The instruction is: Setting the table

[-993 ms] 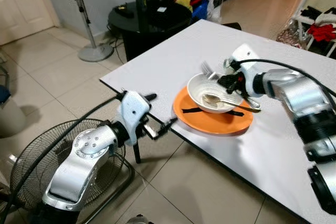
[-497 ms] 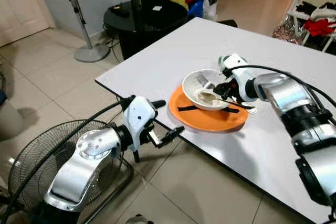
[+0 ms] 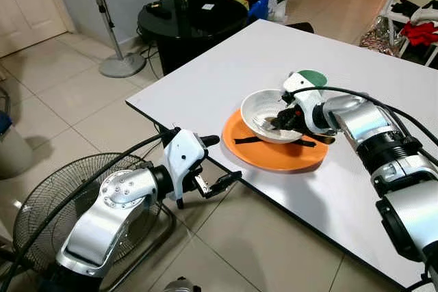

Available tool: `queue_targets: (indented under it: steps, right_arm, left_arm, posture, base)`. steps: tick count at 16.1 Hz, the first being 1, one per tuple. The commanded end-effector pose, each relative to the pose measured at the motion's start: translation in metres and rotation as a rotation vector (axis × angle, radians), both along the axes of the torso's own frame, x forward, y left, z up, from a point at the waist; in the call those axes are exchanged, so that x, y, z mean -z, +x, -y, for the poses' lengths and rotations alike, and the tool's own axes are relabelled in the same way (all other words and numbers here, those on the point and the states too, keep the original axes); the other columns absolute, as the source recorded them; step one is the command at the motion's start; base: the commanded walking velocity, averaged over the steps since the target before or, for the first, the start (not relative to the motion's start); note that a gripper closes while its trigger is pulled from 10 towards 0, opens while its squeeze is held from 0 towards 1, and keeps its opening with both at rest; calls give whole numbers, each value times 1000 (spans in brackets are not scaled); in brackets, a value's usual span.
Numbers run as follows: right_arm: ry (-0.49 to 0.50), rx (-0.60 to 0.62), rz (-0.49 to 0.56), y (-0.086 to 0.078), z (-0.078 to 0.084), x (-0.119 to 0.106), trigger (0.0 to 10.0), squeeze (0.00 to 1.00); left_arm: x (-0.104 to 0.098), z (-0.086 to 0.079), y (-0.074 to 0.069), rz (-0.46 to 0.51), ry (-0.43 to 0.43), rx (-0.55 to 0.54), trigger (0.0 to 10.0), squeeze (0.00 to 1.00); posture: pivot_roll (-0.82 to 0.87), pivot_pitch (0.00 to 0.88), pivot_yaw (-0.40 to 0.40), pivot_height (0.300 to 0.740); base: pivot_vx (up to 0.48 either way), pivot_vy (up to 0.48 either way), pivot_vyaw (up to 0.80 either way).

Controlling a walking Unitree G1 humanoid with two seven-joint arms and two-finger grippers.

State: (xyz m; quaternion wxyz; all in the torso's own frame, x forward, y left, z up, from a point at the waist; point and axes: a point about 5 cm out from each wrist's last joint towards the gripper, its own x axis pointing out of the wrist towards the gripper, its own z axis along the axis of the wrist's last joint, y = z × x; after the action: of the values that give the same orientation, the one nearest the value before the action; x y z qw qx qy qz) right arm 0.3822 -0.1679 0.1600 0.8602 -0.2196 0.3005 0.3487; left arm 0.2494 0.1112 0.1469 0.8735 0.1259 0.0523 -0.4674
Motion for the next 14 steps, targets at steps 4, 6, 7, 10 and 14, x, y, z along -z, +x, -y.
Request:
queue_targets:
  steps: [4,6,7,10,14]
  right_arm:
    - [116,-16,220,8,1,-61,10000,1000]
    - [184,-1,355,0,3,-87,10000,1000]
    - [307,9,500,-17,-2,-109,10000,1000]
    - [449,26,683,-50,-13,-117,10000,1000]
    - [577,191,727,-117,-45,-54,10000,1000]
  left_arm:
    - [-16,-7,15,66,-75,-92,10000,0]
    - [-22,-11,20,95,-125,-179,10000,0]
    - [-30,-17,22,128,-144,-262,10000,0]
    - [-42,-28,23,214,-97,-408,10000,0]
    - [-23,-35,15,168,-142,-620,10000,0]
  posture:
    - [93,0,74,740]
    - [90,0,74,740]
    - [85,0,70,740]
    - [88,0,77,740]
    - [44,0,147,740]
  base:
    - [0,0,0]
    - [0,0,0]
    - [0,0,0]
    - [0,0,0]
    - [0,0,400]
